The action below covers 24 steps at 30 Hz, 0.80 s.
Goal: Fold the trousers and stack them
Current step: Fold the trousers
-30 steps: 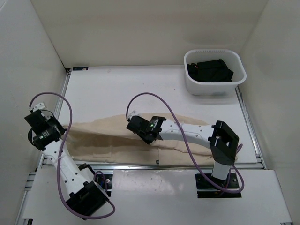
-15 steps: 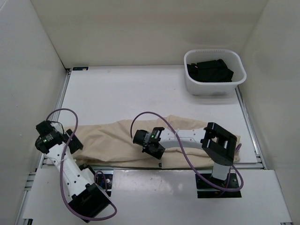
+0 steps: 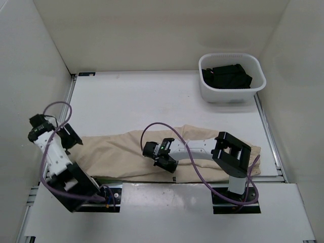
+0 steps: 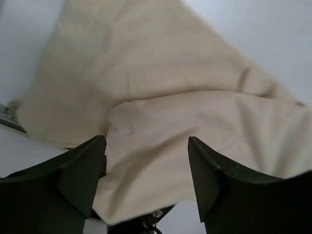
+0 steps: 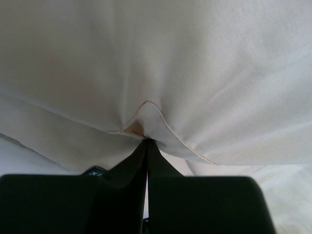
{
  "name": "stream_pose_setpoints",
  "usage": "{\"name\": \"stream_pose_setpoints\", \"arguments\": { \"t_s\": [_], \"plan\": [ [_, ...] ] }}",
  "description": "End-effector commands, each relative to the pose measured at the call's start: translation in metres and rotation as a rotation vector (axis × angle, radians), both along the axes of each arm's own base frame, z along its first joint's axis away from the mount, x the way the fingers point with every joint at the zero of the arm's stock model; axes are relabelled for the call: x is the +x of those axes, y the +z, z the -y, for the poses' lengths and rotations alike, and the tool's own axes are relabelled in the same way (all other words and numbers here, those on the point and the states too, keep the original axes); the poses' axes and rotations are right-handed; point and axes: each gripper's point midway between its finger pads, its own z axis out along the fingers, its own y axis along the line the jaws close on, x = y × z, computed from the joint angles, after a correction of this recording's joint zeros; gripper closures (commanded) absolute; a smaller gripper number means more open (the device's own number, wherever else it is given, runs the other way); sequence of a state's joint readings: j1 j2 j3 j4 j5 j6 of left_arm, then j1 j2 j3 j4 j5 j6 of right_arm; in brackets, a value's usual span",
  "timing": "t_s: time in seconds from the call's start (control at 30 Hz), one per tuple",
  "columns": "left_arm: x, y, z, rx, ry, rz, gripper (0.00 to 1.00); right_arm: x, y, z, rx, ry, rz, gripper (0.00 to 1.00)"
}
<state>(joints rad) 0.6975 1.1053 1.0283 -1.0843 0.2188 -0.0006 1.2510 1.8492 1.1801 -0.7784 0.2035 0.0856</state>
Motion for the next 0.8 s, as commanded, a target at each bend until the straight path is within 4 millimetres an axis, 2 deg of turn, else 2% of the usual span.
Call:
{"name": "stream_pose_setpoints", "arguments": {
  "t_s": [0.0, 0.13, 0.23, 0.43, 0.57, 0.6, 0.67, 0.7, 0.73, 0.77],
  "plan": [
    [-0.012, -0.062, -0.012, -0.016, 0.038, -0.158, 0.19, -0.006, -0.026, 0.011, -0.075, -0.014, -0.046, 0.99],
    [-0.002, -0.083, -0.015, -0.043, 0.016, -0.194, 0.18, -0.008, -0.025, 0.006, -0.075, -0.023, -0.067, 0.99],
    [0.003, -0.095, -0.006, -0.078, -0.026, -0.229, 0.18, -0.007, -0.024, 0.002, -0.072, -0.032, -0.066, 0.99],
    [0.001, -0.117, -0.005, -0.082, -0.034, -0.272, 0.19, -0.006, -0.022, 0.001, -0.074, -0.042, -0.057, 0.99],
    [-0.005, -0.130, 0.000, -0.097, -0.051, -0.332, 0.39, -0.004, -0.020, 0.001, -0.078, -0.042, -0.047, 0.99],
    [-0.008, -0.132, 0.002, -0.110, -0.052, -0.350, 0.53, -0.005, -0.019, 0.003, -0.087, -0.042, -0.050, 0.99],
    [-0.012, -0.131, 0.005, -0.121, -0.053, -0.366, 0.66, -0.003, -0.019, 0.004, -0.090, -0.042, -0.040, 0.99],
    [-0.012, -0.129, 0.003, -0.107, -0.050, -0.361, 0.80, -0.002, -0.017, 0.003, -0.082, -0.042, -0.037, 0.99],
    [-0.008, -0.125, 0.000, -0.095, -0.048, -0.345, 0.86, -0.002, -0.017, 0.003, -0.082, -0.042, -0.037, 1.00],
    [-0.007, -0.118, -0.001, -0.086, -0.048, -0.333, 0.86, -0.003, -0.018, 0.006, -0.090, -0.042, -0.040, 1.00]
  ]
}}
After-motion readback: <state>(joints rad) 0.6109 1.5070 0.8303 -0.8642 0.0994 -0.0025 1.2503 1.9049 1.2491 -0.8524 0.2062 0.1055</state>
